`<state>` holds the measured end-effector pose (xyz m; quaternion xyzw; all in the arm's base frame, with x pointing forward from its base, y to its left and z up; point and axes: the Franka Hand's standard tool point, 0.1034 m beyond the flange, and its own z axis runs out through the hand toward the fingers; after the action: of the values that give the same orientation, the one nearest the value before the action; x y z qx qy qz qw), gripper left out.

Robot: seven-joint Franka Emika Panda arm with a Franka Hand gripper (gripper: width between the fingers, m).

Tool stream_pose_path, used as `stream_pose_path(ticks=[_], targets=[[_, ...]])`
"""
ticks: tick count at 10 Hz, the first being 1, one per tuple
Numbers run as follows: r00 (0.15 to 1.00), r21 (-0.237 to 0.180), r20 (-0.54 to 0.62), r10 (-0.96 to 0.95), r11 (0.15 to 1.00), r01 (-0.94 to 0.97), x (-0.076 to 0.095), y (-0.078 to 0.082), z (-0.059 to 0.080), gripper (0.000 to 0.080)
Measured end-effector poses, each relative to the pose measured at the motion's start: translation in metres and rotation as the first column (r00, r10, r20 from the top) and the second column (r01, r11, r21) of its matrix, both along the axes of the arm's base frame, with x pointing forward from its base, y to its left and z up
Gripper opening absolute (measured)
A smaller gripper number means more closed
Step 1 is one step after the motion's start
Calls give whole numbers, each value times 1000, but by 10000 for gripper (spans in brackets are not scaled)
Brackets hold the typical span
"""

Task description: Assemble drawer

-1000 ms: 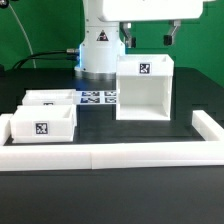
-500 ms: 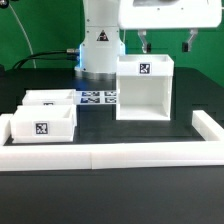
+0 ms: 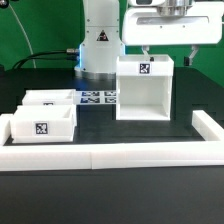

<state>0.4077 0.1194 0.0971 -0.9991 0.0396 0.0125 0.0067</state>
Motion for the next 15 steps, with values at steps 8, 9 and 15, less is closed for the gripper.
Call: stream_pose_path(ticks=[8, 9, 15], targets=[[1000, 3, -7, -11, 1000, 11, 0, -2, 0, 36], [1000, 3, -7, -11, 1000, 11, 0, -2, 0, 36], [998, 21, -6, 67, 998, -67, 25, -15, 1, 37]])
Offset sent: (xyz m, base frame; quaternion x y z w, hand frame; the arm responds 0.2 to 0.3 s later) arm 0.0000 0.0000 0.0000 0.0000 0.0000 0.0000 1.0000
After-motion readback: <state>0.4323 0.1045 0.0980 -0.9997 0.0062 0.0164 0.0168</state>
